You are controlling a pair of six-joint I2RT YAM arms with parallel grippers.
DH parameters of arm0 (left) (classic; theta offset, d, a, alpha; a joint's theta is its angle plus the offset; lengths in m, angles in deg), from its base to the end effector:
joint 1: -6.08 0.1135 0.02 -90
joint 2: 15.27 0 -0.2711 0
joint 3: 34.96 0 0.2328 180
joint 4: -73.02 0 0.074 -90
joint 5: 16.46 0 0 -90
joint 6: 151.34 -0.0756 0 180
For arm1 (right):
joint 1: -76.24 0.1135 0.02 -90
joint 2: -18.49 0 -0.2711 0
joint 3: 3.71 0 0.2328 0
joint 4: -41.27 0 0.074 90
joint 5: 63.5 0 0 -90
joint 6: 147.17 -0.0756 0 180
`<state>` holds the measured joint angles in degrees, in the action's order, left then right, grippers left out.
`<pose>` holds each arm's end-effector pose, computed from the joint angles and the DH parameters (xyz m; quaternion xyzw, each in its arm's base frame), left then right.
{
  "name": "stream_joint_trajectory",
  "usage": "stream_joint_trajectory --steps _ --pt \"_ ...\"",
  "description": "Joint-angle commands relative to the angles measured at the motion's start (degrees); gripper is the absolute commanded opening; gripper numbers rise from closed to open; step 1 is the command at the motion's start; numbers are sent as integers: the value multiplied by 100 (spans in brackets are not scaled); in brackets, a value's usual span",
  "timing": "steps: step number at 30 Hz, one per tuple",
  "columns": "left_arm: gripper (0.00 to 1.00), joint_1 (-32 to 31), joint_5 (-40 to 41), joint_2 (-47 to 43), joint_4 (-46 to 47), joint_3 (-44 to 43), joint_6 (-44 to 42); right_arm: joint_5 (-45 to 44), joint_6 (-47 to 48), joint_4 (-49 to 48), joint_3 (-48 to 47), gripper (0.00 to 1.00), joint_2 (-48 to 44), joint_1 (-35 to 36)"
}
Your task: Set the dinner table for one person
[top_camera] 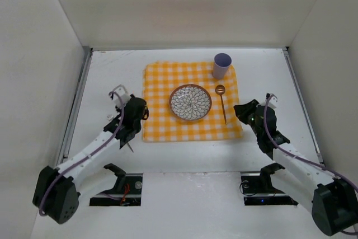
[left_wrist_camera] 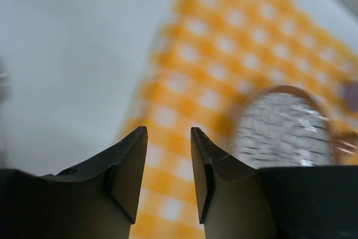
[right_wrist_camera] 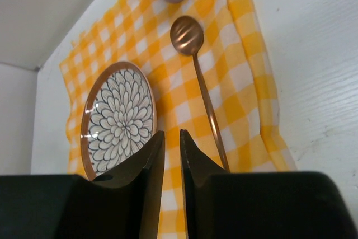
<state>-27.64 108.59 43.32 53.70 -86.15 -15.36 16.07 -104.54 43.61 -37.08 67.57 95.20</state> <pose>0.2162 -0.0921 0.2538 -0.2438 0.7903 -0.1237 0.5483 0.2008 0.0545 0.2093 0.2495 0.7682 0.2585 0.5299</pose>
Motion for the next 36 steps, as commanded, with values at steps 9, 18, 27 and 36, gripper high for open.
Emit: stream_joint_trajectory --steps 9,18,27,36 --pt "34 1618 -359 -620 -1433 1216 130 278 281 -586 -529 36 936 489" --pt "33 1855 -446 -200 -1460 1375 324 227 352 -621 -591 39 1060 613" --pt "24 1969 -709 399 -1179 1305 272 200 326 -559 -503 40 822 543" --pt "6 1488 -658 100 -1134 586 -578 235 317 -550 -494 41 778 551"
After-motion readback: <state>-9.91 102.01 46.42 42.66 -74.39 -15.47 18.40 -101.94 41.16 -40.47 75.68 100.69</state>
